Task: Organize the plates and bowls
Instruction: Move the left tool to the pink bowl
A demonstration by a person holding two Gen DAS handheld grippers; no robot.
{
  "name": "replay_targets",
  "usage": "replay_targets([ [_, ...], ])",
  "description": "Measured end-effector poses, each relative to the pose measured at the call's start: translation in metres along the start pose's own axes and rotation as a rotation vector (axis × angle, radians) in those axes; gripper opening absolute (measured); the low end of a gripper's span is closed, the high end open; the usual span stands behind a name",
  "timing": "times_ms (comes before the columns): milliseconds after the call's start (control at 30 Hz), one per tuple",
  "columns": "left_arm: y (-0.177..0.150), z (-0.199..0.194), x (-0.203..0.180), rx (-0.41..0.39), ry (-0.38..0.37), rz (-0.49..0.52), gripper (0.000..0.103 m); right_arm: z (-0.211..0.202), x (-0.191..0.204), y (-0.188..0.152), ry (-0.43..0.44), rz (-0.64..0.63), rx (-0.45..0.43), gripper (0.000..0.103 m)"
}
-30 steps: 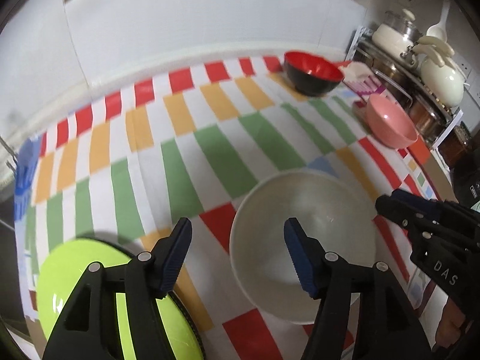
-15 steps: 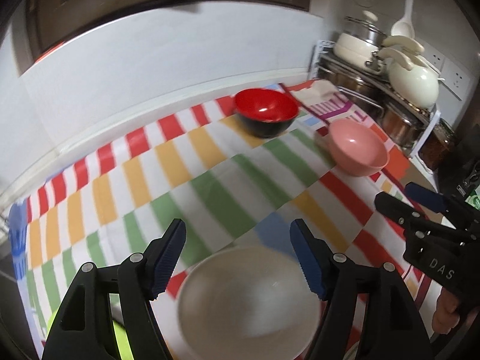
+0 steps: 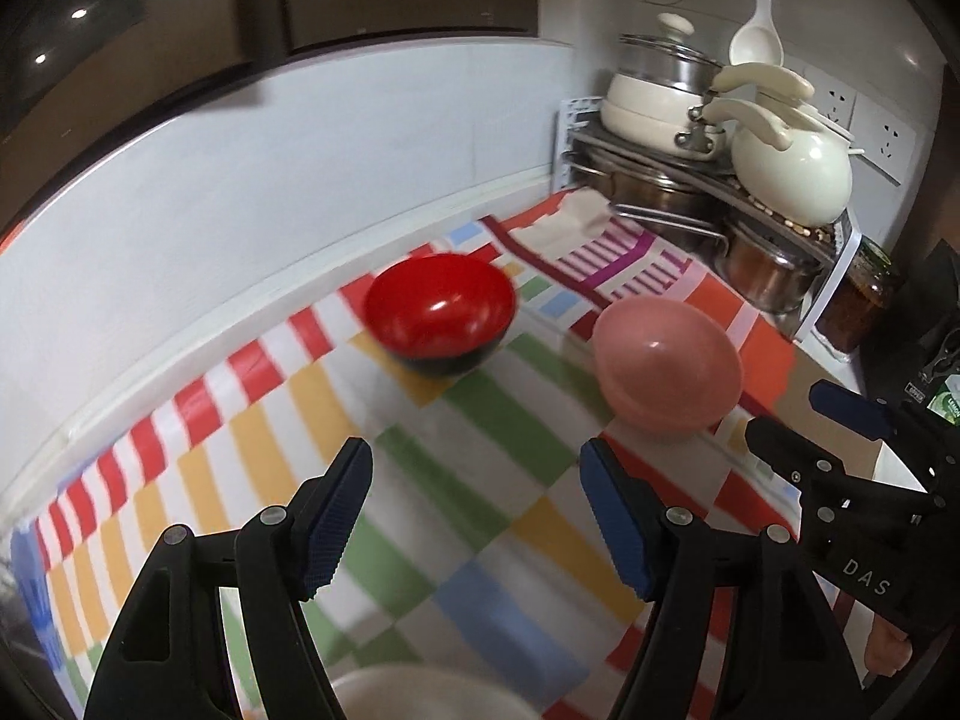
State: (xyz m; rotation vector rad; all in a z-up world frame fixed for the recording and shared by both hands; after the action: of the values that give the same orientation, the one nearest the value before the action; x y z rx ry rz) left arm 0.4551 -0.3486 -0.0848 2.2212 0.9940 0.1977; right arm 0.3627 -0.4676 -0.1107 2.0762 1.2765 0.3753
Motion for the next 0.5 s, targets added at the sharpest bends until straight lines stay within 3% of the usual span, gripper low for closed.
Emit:
replay_targets([
  [500,0.035,0.091,-0.045,0.128,-0.098,0.075,0.064,0.055,-0.053,0.024,-0.021,0.107,0.032,0.059],
])
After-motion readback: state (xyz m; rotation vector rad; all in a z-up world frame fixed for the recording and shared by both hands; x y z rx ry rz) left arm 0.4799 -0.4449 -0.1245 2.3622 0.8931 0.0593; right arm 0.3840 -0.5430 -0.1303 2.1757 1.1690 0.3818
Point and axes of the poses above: each gripper's, at about its wrist camera, not at the fingertips, and z roughly the way its jaws point, x to its left, y to its top, the point moved 9 cm from there along z, roughly the way its jaws point, and after that the axes turned 12 degrees about -y, right-handed, at the moved point
